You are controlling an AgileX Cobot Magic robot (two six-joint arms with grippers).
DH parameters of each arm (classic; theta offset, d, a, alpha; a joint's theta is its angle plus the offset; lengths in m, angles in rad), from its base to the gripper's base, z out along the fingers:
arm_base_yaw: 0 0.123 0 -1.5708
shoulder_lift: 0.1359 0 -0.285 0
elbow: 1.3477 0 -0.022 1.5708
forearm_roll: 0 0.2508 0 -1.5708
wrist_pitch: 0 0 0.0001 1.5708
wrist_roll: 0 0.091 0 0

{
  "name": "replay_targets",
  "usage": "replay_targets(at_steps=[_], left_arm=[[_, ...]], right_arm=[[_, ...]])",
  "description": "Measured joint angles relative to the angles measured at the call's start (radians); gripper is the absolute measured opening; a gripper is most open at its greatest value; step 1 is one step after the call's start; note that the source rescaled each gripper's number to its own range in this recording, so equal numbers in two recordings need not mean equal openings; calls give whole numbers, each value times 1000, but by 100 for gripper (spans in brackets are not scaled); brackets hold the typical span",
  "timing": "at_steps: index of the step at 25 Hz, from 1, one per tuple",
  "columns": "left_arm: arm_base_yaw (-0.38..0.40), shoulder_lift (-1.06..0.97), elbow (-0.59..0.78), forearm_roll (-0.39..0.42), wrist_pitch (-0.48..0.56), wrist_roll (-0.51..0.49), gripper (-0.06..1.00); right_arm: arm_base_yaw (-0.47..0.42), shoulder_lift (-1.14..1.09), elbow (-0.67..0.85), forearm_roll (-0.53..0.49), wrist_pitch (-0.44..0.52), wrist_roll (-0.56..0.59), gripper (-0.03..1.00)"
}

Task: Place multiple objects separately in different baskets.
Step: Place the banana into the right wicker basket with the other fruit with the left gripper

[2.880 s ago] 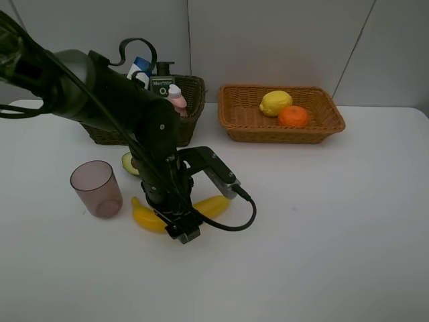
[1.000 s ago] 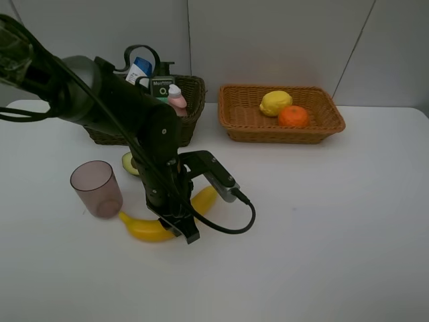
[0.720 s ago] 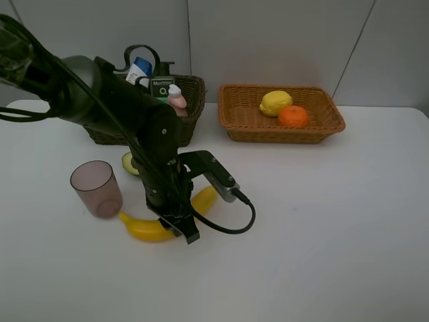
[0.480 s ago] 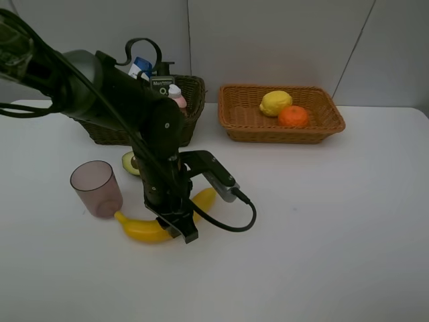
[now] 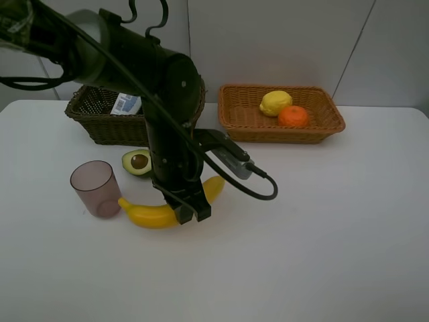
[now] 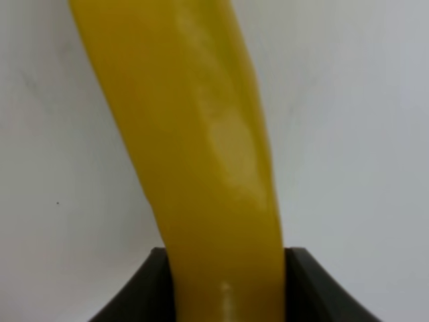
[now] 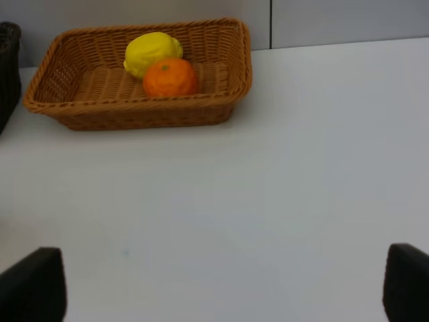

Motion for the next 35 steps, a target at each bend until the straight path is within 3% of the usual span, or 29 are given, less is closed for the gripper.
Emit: replay_targets(at_steps=[11, 18, 28, 35], left_arm=[[-33, 1, -253, 1, 119, 53, 45], [-33, 1, -419, 26, 121, 176, 45], [-33, 9, -464, 128, -150, 434, 45], [-33, 110, -488, 183, -369, 512, 45]], right_arm=[[0, 0, 0, 0, 0, 0, 100], [0, 0, 0, 0, 0, 0, 100], [0, 0, 0, 0, 0, 0, 100], [0, 0, 0, 0, 0, 0, 100]])
